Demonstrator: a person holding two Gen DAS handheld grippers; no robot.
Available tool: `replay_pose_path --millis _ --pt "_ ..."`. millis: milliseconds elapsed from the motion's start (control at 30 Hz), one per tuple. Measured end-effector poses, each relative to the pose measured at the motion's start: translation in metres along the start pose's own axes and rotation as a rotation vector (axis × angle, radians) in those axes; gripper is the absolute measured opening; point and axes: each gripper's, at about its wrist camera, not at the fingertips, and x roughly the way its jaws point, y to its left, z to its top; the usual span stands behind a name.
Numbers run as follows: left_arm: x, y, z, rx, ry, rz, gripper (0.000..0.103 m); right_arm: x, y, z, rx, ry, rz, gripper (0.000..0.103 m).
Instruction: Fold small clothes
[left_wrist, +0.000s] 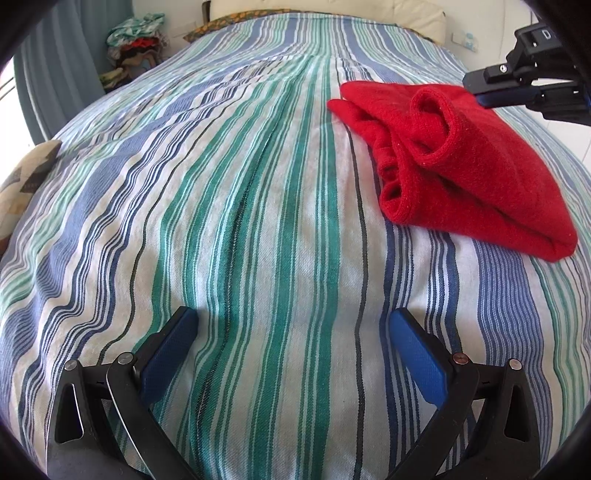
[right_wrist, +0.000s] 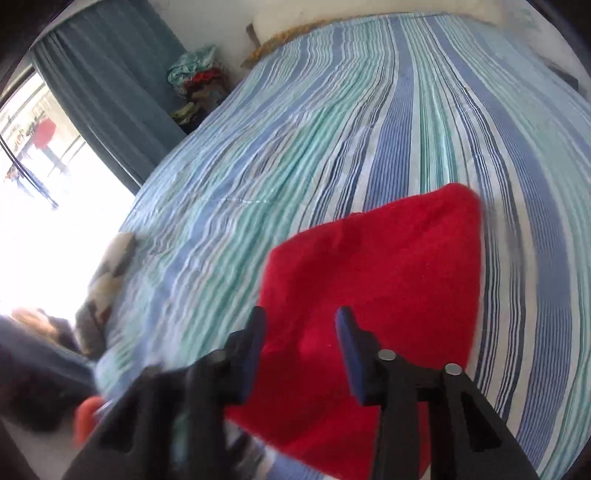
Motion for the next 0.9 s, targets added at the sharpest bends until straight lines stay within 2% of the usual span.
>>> replay_pose_path --millis 67,133,233,333,433,533,600,667,767,867,900 --pt "-0.001 0.0 -0.001 -0.001 -0.002 -0.002 0.103 0.012 0.01 -0.012 -0.104 0.039 -0.016 0.02" --pt "-0.002 0.0 -0.002 -0.003 -0.006 -0.005 0.103 0.025 0.026 -0.029 -0.198 0.062 0.014 0.017" --pt "-0.003 0.0 -0.004 0.0 -0.009 -0.007 0.103 0.064 0.06 -0.063 -0.371 0.162 -0.019 0.013" --pt "-0.004 0.0 -0.004 -0.002 -0.013 -0.008 0.103 0.07 0.078 -0.081 -0.503 0.153 -0.055 0.013" --pt "-0.004 -0.001 -0.005 -0.001 -0.013 -0.004 0.103 0.042 0.069 -0.072 -0.473 0.1 -0.028 0.012" --pt "-0.004 -0.001 -0.005 -0.001 -0.013 -0.003 0.103 -0.01 0.045 -0.059 -0.396 -0.017 0.016 0.013" --pt "-0.004 -0.001 -0.005 0.001 -0.013 -0.001 0.103 -0.04 0.022 -0.055 -0.32 -0.082 0.0 0.013" --pt "-0.003 -0.003 -0.005 0.002 -0.012 0.005 0.103 -0.057 0.0 -0.058 -0.266 -0.11 -0.04 0.013" --pt "-0.004 -0.004 -0.005 0.004 -0.014 0.009 0.103 -0.051 -0.019 -0.078 -0.263 -0.042 -0.071 0.013" --pt "-0.005 -0.004 -0.006 0.001 -0.017 0.003 0.103 -0.014 -0.029 -0.111 -0.271 0.09 -0.111 0.013" --pt "-0.006 -0.003 -0.007 0.0 -0.02 -0.001 0.103 -0.006 -0.031 -0.121 -0.27 0.103 -0.123 0.014"
